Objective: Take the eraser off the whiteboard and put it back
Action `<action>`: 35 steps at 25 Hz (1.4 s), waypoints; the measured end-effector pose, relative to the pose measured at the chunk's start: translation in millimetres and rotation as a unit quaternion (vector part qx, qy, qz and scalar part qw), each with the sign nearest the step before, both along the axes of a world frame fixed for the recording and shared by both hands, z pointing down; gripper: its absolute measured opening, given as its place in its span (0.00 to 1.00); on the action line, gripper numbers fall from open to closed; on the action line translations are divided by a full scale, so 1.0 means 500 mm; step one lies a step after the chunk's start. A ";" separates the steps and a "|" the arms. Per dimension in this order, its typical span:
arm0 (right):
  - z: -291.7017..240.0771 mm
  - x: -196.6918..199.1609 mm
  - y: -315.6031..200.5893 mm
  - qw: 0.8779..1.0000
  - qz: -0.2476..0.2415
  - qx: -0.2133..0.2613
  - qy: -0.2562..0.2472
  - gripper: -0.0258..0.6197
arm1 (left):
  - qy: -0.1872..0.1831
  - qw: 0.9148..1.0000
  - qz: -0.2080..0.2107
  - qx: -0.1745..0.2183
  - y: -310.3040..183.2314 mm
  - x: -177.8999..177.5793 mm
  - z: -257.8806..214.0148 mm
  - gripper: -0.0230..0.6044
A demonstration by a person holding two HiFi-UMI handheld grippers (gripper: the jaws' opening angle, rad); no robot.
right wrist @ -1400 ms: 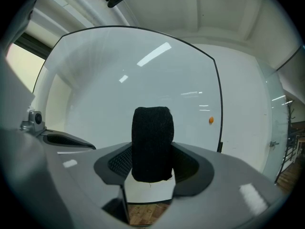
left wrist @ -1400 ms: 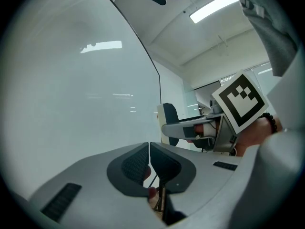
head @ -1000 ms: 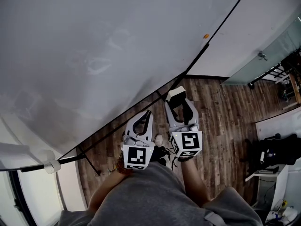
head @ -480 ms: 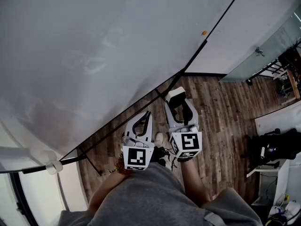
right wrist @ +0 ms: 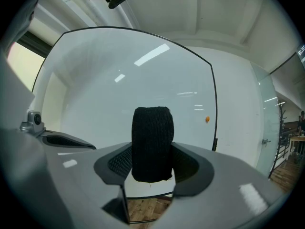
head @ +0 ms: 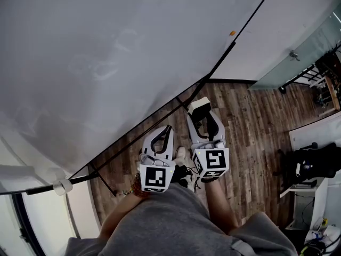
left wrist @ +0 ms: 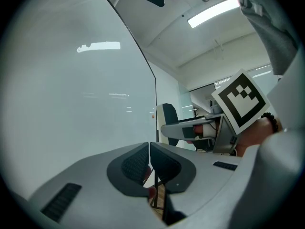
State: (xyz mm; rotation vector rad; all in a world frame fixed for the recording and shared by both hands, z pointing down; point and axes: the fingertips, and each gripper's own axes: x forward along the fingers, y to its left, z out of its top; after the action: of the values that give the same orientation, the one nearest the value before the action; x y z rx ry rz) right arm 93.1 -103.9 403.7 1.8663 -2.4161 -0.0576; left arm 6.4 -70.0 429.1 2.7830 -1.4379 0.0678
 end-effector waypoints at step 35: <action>0.006 0.043 0.077 0.999 0.041 0.008 -0.006 0.41 | 0.005 1.000 0.016 0.003 0.051 0.023 0.004 0.05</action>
State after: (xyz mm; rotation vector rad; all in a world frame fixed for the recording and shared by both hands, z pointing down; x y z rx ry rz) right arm 114.5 -65.4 406.6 1.9760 -2.3492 -0.0600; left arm 18.1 -44.2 431.3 2.8070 -1.3954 0.0507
